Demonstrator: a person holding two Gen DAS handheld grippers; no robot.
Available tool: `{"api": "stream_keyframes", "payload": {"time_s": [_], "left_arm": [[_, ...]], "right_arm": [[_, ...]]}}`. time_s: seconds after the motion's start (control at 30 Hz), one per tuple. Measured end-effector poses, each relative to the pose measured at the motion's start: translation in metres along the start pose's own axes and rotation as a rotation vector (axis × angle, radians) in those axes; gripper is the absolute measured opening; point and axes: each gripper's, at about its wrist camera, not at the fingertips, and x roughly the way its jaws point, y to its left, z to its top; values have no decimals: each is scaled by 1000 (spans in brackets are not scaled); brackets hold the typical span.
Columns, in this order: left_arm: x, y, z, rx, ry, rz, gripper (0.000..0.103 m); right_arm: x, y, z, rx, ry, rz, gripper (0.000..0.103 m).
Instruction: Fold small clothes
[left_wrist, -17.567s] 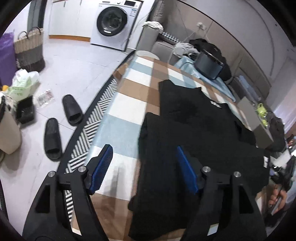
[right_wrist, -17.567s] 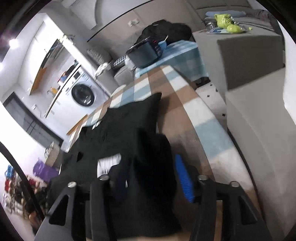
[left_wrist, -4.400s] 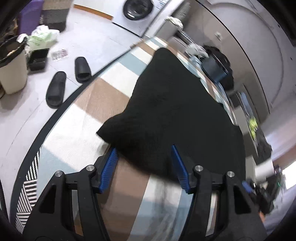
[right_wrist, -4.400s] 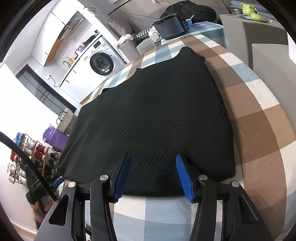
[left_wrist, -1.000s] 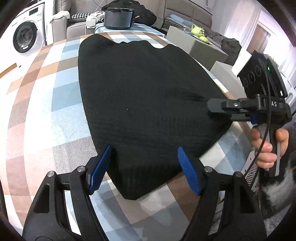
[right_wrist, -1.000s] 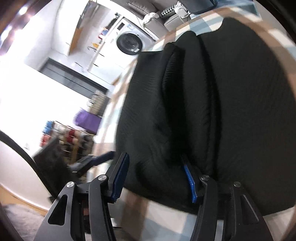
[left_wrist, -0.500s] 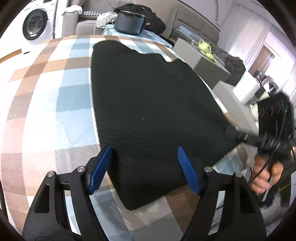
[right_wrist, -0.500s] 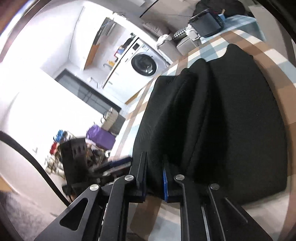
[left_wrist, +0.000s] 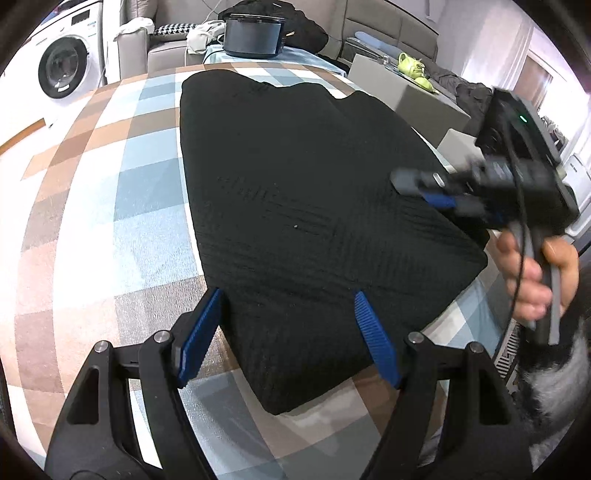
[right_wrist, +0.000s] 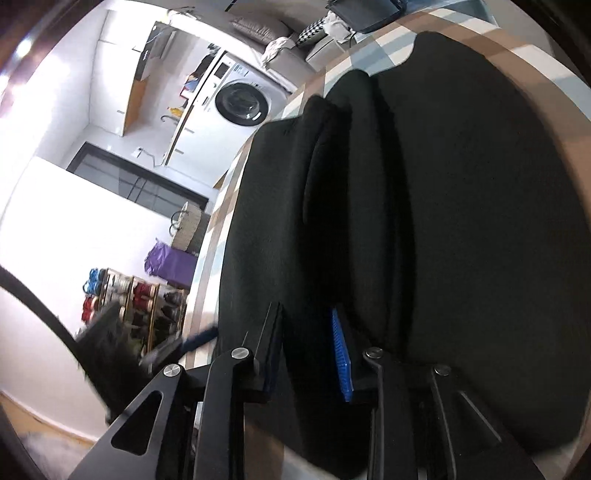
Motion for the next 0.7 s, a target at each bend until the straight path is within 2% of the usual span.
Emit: {"api": "stream_keyframes", "payload": {"time_s": [0.07, 0.13, 0.23, 0.3, 0.37, 0.43, 0.53, 0.7], "left_arm": [[0, 3, 0, -16, -2, -3, 71], [0, 5, 0, -27, -3, -4, 71], [-3, 11, 1, -57, -12, -12, 71], [-5, 14, 1, -68, -14, -19, 71], [-6, 16, 1, -71, -16, -19, 71], [-4, 17, 1, -72, -12, -20, 71], [0, 17, -1, -72, 4, -14, 71], [1, 16, -4, -64, 7, -15, 71]], "right_arm": [[5, -4, 13, 42, -39, 5, 26], [12, -5, 18, 57, -23, -11, 25], [17, 5, 26, 9, -14, -43, 9], [-2, 19, 27, -74, -98, -13, 7], [-17, 26, 27, -124, -162, -37, 7], [-21, 17, 24, -98, -158, -51, 7], [-10, 4, 21, -71, -122, -118, 7], [3, -1, 26, -7, -57, -100, 15]]}}
